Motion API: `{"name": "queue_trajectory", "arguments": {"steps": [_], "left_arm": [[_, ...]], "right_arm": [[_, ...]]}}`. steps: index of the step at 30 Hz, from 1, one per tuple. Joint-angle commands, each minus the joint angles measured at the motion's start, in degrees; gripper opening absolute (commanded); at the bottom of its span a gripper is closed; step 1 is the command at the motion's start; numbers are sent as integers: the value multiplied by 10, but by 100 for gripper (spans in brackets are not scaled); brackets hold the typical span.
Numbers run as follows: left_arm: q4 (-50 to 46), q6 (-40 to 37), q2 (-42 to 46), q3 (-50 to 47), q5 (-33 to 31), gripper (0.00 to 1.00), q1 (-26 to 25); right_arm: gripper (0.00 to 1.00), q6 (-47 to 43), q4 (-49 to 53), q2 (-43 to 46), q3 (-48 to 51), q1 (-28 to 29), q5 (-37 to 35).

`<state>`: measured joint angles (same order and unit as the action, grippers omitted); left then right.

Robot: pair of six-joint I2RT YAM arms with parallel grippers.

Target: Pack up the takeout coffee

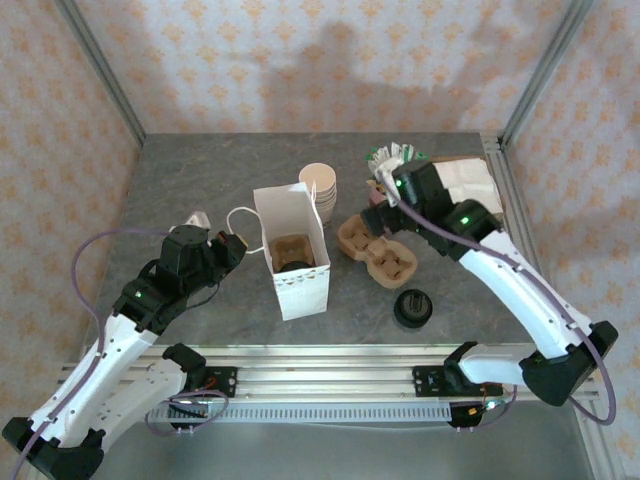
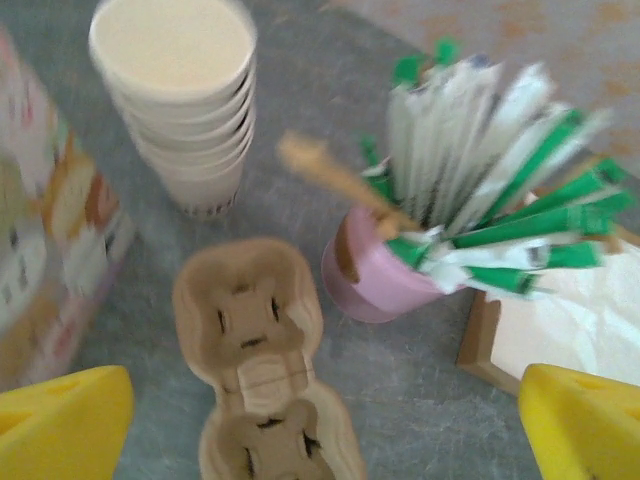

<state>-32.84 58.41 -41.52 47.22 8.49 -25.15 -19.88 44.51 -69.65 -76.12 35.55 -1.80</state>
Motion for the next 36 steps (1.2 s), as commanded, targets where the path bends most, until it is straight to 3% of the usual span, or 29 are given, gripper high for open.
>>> {"name": "queue_trajectory", "arguments": {"steps": [1, 6, 14, 28, 32, 36], "left_arm": [[-17, -12, 0, 18, -17, 0, -4], [-19, -14, 0, 17, -10, 0, -4], [-17, -12, 3, 16, -8, 0, -4], [-11, -6, 1, 7, -8, 0, -3], [-12, -8, 1, 7, -11, 0, -4], [-10, -7, -1, 5, -9, 0, -3]], "right_arm": [[98, -142, -126, 63, 55, -32, 66], [94, -154, -184, 57, 82, -127, 173], [93, -219, -278, 42, 123, -165, 289], [80, -241, -383, -50, 121, -165, 328], [62, -236, -420, -66, 122, -165, 326], [51, -243, -428, -68, 124, -165, 323]]}}
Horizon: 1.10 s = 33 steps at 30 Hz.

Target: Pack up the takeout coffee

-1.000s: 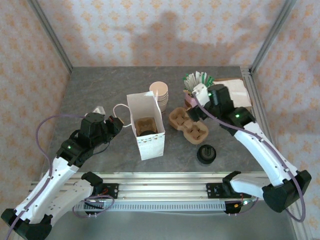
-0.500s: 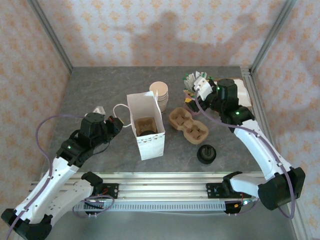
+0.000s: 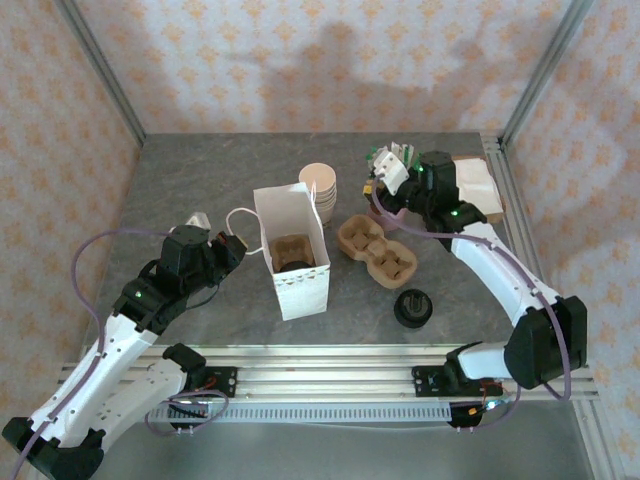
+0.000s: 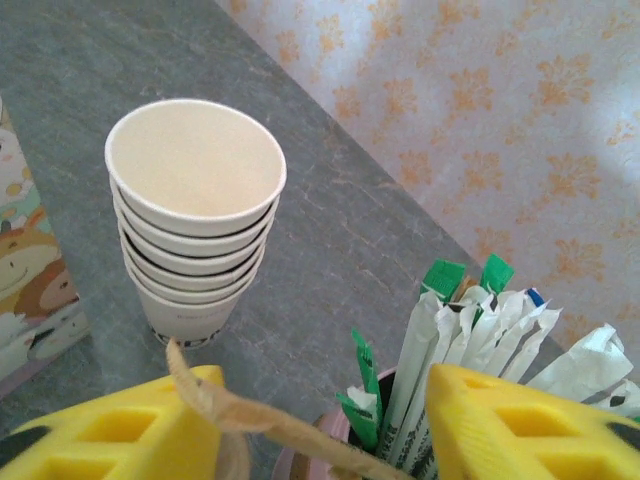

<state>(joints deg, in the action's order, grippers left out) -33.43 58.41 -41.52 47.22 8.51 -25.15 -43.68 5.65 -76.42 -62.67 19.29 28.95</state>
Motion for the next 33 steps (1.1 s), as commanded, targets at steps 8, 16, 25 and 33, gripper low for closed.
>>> {"name": "queue_trajectory", "arguments": {"steps": [8, 16, 25, 33], "left_arm": [[-2, -7, -3, 3, -8, 0, -4], [-2, -8, -3, 4, -9, 0, -4], [-1, -9, -8, 4, -9, 0, -4], [2, -9, -10, 6, -9, 0, -4]], "right_arm": [[21, 4, -75, 22, 8, -2, 13], [0, 17, -72, 64, -18, 0, -26], [0, 125, -17, 145, -105, 6, -98], [0, 422, 34, 189, -225, 18, -22]]}}
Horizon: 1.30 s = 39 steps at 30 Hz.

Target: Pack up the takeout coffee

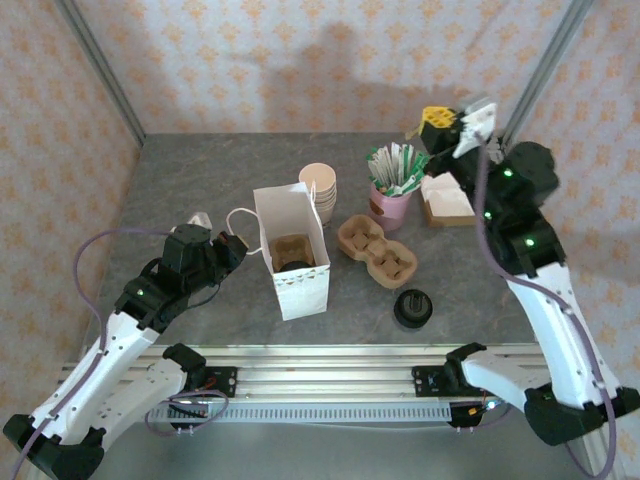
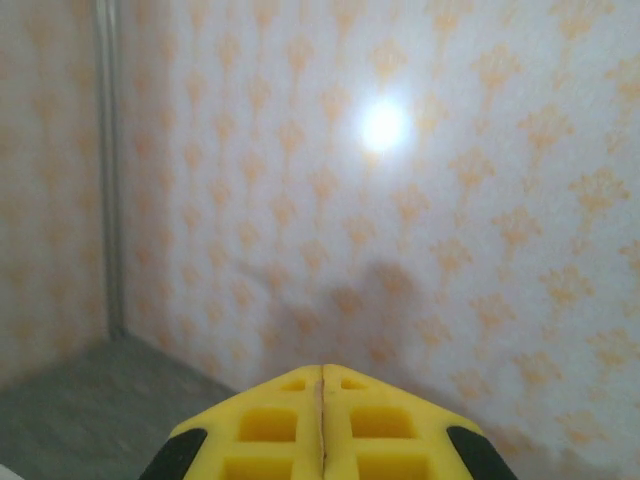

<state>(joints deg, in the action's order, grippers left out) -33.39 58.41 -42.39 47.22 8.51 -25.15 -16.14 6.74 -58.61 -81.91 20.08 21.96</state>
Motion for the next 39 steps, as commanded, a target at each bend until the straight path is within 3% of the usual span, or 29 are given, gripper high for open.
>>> {"name": "queue_trajectory", "arguments": {"steps": [1, 3, 5, 8, 13, 16, 21, 25, 29, 39], "left_arm": [[1, -9, -1, 6, -9, 0, -4], [2, -9, -3, 6, -9, 0, -4], [3, -9, -3, 7, -9, 0, -4], [4, -8, -3, 7, -9, 0, -4], [5, -9, -4, 9, -8, 0, -4], [7, -8, -4, 8, -7, 0, -4], [6, -9, -5, 9, -6, 0, -4], [4, -11, -4, 9, -6, 0, -4], [6, -9, -3, 7, -6, 0, -4], [9, -8, -3, 2, -4, 0, -4]], "right_arm": [[0, 160, 30, 6, -47, 31, 90], [0, 150, 40, -2, -61, 105, 114], [0, 89, 66, -13, -74, 214, 54], [0, 42, 113, -53, -122, 321, -14], [0, 46, 180, -133, -216, 401, -66], [0, 16, 239, -176, -236, 439, -149], [0, 41, 280, -237, -247, 447, -211], [0, 48, 238, -268, -215, 447, -223], [0, 73, 193, -300, -180, 444, -279], [0, 156, 27, -308, -50, 398, -257]]}}
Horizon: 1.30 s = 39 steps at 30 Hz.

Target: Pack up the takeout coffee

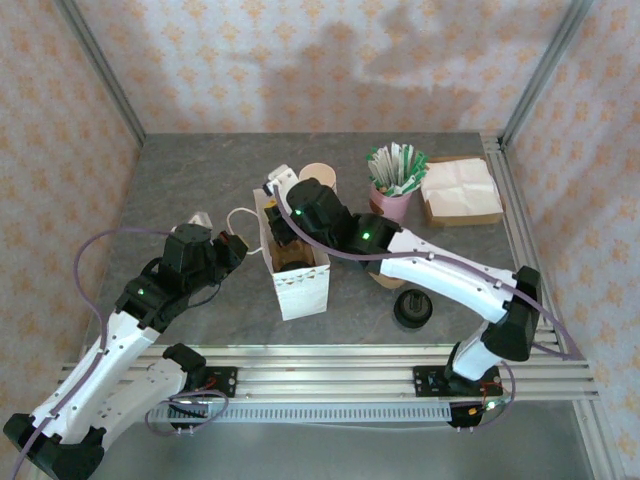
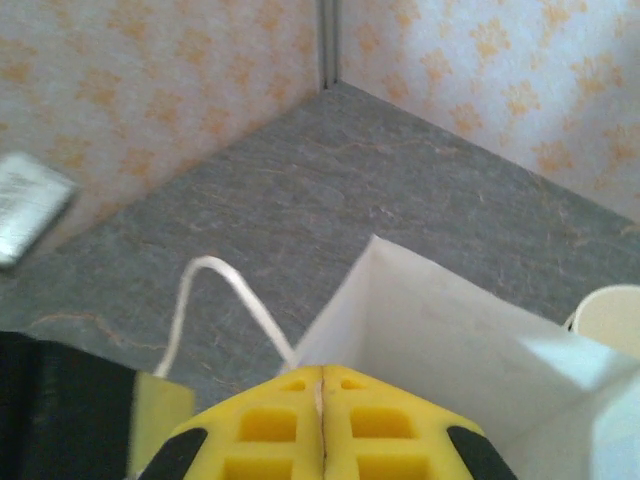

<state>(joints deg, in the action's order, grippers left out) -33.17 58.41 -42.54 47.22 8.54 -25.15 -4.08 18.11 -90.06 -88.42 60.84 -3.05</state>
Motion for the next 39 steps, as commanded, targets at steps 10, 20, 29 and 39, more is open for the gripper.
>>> {"name": "queue_trajectory", "arguments": {"steps": [10, 20, 29, 39], "left_arm": [[7, -8, -1, 0, -4, 0, -4], [7, -9, -2, 0, -6, 0, -4], [11, -10, -8, 1, -6, 0, -4], [9, -12, -9, 5, -7, 0, -4]], "right_arm": [[39, 41, -99, 0, 34, -20, -3], [45, 39, -67, 42, -2, -18, 1], [45, 56, -69, 115, -47, -14, 33], [40, 32, 49, 172, -65, -107, -113]]}}
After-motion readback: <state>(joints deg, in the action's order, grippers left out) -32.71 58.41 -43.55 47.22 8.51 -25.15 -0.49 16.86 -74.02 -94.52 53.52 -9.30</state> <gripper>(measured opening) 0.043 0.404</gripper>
